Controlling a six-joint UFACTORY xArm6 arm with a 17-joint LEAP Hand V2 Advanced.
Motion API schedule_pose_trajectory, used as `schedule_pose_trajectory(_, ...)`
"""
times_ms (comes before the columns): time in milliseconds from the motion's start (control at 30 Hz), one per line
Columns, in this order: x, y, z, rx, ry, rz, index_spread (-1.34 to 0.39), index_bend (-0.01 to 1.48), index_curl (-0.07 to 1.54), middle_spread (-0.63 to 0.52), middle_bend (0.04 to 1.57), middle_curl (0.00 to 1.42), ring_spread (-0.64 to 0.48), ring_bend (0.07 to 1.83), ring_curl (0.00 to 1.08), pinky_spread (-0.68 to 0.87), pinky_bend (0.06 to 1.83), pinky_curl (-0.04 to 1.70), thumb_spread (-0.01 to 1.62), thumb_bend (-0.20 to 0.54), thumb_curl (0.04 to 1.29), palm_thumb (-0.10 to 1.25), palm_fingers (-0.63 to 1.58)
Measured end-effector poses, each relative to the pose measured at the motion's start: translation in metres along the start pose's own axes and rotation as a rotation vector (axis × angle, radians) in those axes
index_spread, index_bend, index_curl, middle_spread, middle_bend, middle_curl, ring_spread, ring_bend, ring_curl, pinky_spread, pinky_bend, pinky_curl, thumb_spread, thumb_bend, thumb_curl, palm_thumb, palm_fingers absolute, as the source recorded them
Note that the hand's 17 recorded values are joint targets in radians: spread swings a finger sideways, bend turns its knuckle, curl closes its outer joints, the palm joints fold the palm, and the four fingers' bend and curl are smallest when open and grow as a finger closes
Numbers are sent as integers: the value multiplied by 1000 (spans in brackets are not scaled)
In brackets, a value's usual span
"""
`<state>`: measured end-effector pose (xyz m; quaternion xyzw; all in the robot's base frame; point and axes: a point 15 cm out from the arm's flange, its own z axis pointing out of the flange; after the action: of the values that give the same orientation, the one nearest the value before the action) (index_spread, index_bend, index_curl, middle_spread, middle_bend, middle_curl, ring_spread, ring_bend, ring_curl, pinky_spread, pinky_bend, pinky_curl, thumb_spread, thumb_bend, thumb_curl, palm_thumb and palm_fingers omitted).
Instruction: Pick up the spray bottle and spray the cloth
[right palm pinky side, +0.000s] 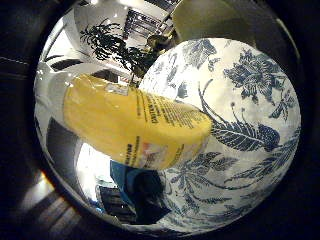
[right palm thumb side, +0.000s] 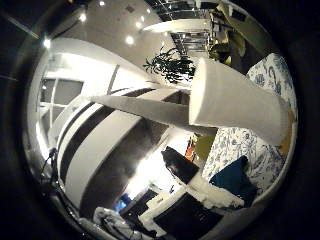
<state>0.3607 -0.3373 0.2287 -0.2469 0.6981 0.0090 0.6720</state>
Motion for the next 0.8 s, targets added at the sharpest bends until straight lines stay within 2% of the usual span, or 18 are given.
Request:
schedule_pose_trajectory(433, 10, 12, 35, -55, 28, 20, -86, 156, 274, 163, 376, 356, 220, 513, 274, 407, 434, 271, 1042, -23, 333, 624, 258)
schedule_pose_trajectory(500, 10, 14, 41, -66, 32, 26, -94, 165, 275, 137, 405, 362, 191, 564, 280, 388, 446, 265, 1041, -21, 337, 633, 373)
schedule_pose_trajectory(633, 11, 14, 49, -80, 29, 24, -150, 185, 304, 45, 506, 397, 45, 740, 325, 256, 506, 255, 1037, -13, 355, 689, 660)
schedule_pose_trajectory(733, 11, 15, 53, -89, 26, 24, -214, 228, 348, -26, 614, 443, -61, 870, 369, 76, 630, 248, 1033, -10, 389, 774, 1022)
schedule_pose_trajectory(800, 9, 15, 56, -90, 21, 33, -252, 367, 425, -58, 699, 482, -106, 946, 414, -110, 753, 290, 1022, -9, 408, 827, 1281)
